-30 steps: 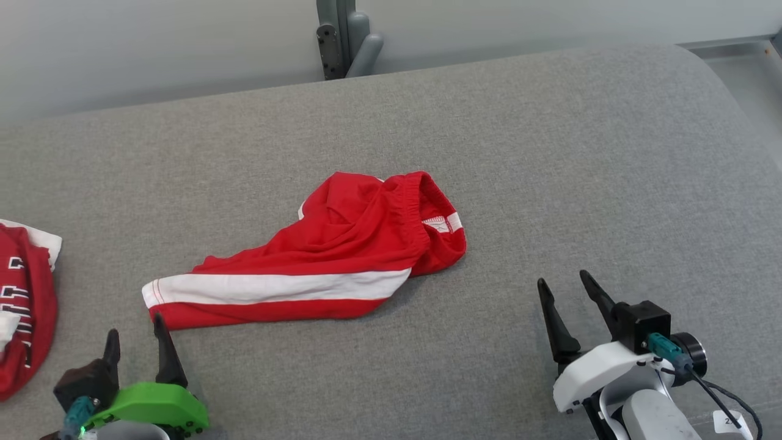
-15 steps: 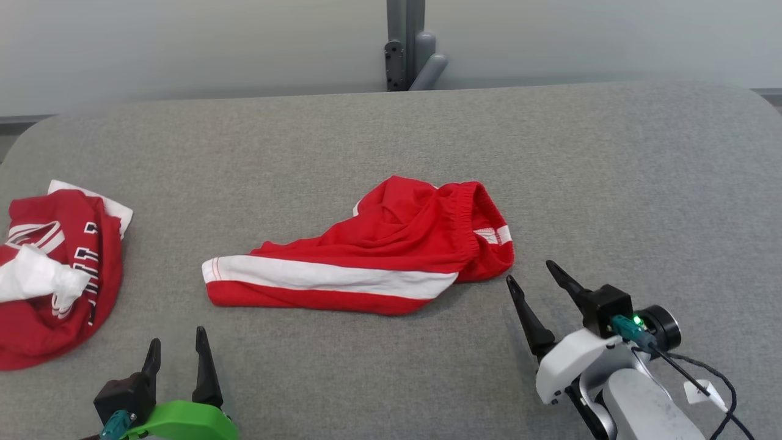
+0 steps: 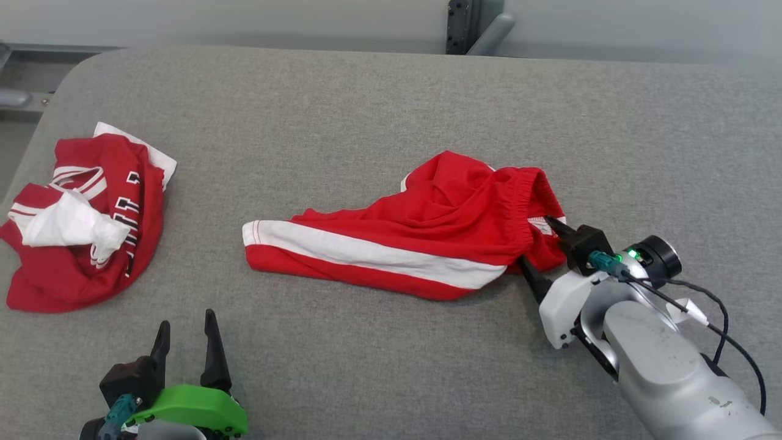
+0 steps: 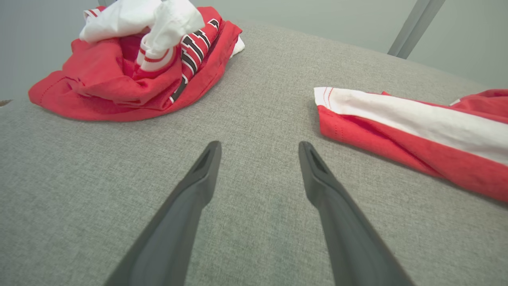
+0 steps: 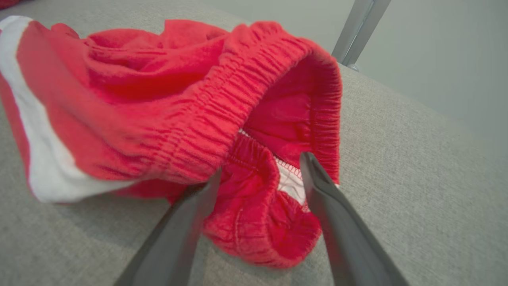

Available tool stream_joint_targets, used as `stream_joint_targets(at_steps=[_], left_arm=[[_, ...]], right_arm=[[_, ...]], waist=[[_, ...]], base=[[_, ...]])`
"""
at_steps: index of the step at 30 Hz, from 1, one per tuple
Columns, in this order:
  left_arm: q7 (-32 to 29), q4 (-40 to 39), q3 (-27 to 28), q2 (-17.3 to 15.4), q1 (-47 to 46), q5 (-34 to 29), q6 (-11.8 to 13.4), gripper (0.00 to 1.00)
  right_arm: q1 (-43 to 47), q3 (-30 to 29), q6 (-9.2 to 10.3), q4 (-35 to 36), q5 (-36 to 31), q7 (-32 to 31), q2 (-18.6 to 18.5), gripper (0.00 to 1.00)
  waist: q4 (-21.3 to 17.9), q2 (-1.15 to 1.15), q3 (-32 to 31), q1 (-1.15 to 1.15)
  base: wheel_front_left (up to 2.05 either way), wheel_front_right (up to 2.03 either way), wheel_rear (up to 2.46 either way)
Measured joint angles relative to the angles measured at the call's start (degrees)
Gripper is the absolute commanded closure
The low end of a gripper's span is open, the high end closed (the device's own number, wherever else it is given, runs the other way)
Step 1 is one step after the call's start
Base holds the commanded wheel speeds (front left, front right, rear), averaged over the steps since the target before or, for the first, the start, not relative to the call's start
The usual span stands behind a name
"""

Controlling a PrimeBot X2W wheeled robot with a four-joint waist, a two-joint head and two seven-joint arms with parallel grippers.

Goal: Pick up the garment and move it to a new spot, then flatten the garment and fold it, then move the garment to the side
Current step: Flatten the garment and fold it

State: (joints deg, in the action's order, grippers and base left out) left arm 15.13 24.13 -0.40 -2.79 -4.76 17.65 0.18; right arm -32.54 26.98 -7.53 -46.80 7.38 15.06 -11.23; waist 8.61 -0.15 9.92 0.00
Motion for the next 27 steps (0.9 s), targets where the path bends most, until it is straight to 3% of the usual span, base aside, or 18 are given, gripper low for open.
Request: stream_joint_targets(at_steps=[6,10,22,27], left_arm=[[0.00,-0.37,-1.09,0.00,-0.66,0.49,0.10,0.00],[0.00,-0.78,-1.00,0.00,-1.02,0.47,0.09,0.00],[0.00,-1.58,-0.51,0.01,-1.12,-0.73,-0.77,0.00],[0.00,-1.37,-0.75,0.01,-0.47,-1.30,-1.45,0.00]], right_arm=[[-3.33,2.13,0.00,-5.21,2.67,-0.01,0.35,0.02],[-3.56,3.58,0.00,-5.17,4.02,0.01,0.53,1.00],[2.16,3.38,0.00,6.78,7.94,0.00,-2.30,1.00],[6.64,10.10,0.00,10.33,12.26,0.00,-4.97,1.00]], waist=[[1.53,0.00,1.97,0.00],[1.86,0.00,2.89,0.00],[-0.31,0.00,2.32,0.00],[-1.36,0.00,0.72,0.00]], base=[[0.00,0.00,0.00],[0.00,0.00,0.00],[0.00,0.00,0.00],[0.00,0.00,0.00]])
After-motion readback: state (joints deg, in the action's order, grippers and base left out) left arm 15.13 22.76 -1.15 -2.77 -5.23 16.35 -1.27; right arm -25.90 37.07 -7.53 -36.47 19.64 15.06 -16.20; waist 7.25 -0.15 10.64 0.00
